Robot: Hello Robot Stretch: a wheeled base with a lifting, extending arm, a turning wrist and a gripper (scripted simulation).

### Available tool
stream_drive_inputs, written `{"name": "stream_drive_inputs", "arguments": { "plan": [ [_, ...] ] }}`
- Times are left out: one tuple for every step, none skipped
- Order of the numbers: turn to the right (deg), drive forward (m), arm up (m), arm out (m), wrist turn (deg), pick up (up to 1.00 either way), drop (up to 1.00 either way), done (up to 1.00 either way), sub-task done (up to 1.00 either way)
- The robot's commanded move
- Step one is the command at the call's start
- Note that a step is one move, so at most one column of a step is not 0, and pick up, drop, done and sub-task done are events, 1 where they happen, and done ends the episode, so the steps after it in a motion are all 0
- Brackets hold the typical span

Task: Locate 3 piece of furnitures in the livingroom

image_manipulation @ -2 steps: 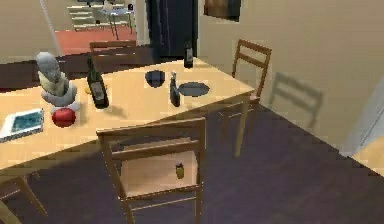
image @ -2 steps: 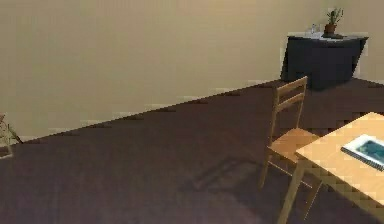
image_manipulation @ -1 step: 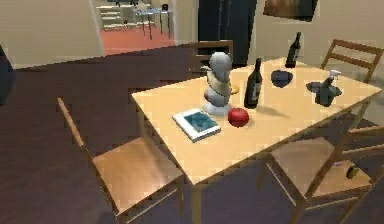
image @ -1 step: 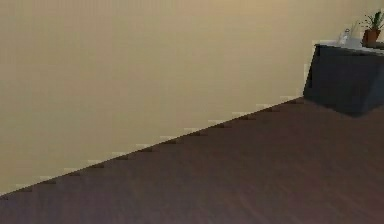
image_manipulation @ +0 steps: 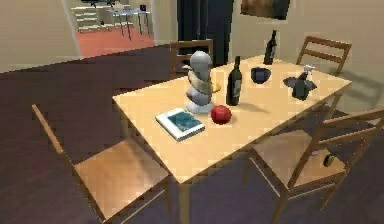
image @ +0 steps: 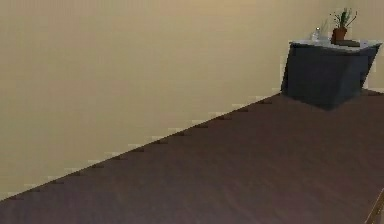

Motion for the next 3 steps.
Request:
{"name": "stream_drive_inputs", "arguments": {
  "plan": [
    [0.0, 0.75, 0.0, 0.0, 0.0, 0.0, 0.0, 0.0, 0.0],
    [45.0, 0.0, 0.0, 0.0, 0.0, 0.0, 0.0, 0.0, 0.0],
    [6.0, 0.0, 0.0, 0.0, 0.0, 0.0, 0.0, 0.0, 0.0]
  ]
}}
